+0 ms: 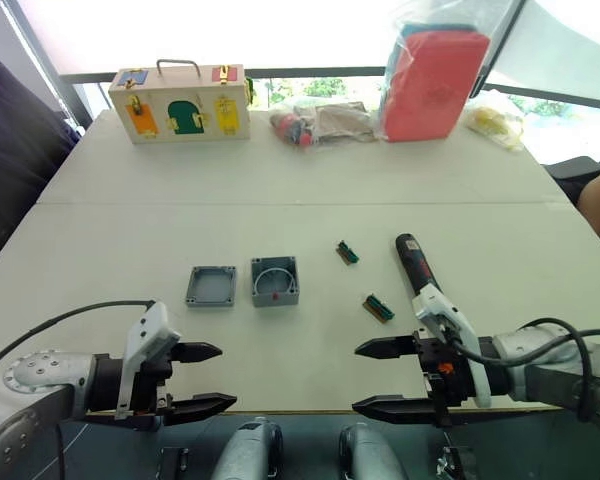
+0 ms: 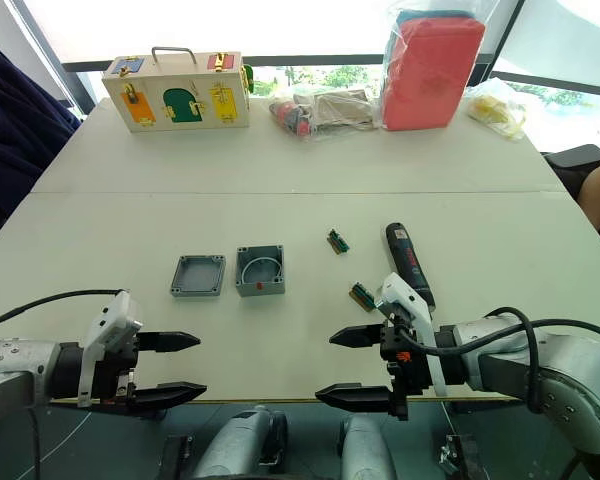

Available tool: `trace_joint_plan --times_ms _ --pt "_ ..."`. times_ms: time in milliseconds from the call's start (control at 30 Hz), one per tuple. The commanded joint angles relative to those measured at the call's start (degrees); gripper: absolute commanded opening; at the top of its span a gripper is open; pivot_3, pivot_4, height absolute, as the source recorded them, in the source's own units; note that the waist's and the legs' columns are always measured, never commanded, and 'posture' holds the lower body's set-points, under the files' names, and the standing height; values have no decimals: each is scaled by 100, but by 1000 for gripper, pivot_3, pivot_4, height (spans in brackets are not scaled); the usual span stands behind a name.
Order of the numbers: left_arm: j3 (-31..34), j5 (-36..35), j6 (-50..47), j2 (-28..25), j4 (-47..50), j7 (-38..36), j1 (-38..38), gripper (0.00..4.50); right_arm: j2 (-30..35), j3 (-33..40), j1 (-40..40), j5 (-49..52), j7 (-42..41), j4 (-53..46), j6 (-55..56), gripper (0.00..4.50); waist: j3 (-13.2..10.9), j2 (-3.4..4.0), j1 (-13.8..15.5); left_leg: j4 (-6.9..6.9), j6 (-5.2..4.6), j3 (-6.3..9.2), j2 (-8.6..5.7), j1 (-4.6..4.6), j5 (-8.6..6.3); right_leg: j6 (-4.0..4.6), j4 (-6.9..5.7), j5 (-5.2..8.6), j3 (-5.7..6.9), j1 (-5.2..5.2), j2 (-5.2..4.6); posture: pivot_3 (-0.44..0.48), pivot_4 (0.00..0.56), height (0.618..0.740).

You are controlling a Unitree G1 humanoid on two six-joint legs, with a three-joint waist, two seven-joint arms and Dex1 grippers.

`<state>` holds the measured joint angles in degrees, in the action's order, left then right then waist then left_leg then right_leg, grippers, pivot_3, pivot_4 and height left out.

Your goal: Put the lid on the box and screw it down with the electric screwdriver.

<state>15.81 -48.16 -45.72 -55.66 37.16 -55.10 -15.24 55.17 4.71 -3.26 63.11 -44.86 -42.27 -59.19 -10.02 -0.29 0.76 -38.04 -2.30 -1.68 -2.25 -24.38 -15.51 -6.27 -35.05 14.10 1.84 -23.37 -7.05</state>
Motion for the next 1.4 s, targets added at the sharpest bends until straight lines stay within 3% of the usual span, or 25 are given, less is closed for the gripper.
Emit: trace_joint_plan --times_ms 33,700,800,867,933,1000,1100,1233,1400 --pt "217 -83 30 7 53 -9 20 4480 56 -28 -62 -98 -45 -72 105 4500 0 0 0 0 0 0 0 0 0 0 0 0 0 0 0 0 150 740" --pt "351 -123 -30 -76 -111 -5 322 4480 -183 -214 9 -736 -59 38 553 4500 0 0 1 0 1 0 0 0 1 0 -1 0 0 0 1 0 150 740" --pt "299 13 -36 -187 -346 55 714 4480 -215 -146 40 -791 28 47 612 4500 0 0 11 0 1 0 0 0 1 0 -1 0 1 -1 2 0 150 740" --pt "171 -9 -213 -520 -583 -64 1374 4480 -325 -26 -98 -681 256 79 555 4500 -1 -4 13 -2 1 0 0 0 1 -1 -2 0 2 0 3 0 150 740" --pt "-250 -119 -786 -1147 -852 -303 2318 4480 -483 105 -353 -399 635 148 364 4500 0 -15 22 -8 3 3 0 -1 3 -1 -9 -1 5 -4 5 0 150 740" --pt "-685 -158 -881 -1359 -1032 -662 3215 4480 -565 94 -635 -210 932 146 152 4500 1 -6 0 -14 5 6 0 0 4 -1 -10 -1 8 -9 14 0 150 740" --pt "-1773 660 -431 -1173 -1328 -1019 4438 4480 -731 -107 -929 -358 1182 71 167 4500 1 -6 0 -11 4 0 -2 0 4 -8 -10 -4 6 4 22 0 150 740" --pt "-3106 1695 46 -768 -1809 -1640 5490 4480 -916 -697 -1181 -1033 1457 2 269 4500 -1 -10 -11 -8 33 -9 -3 -4 26 -28 -16 -13 12 -1 36 0 150 740" --pt "-4108 2722 451 -90 -2715 -2018 6351 4480 -1334 -1143 -1514 -1420 1819 79 198 4500 -2 -13 -5 -21 -10 -13 -3 -4 5 -33 -27 -13 11 2 44 0 150 740"
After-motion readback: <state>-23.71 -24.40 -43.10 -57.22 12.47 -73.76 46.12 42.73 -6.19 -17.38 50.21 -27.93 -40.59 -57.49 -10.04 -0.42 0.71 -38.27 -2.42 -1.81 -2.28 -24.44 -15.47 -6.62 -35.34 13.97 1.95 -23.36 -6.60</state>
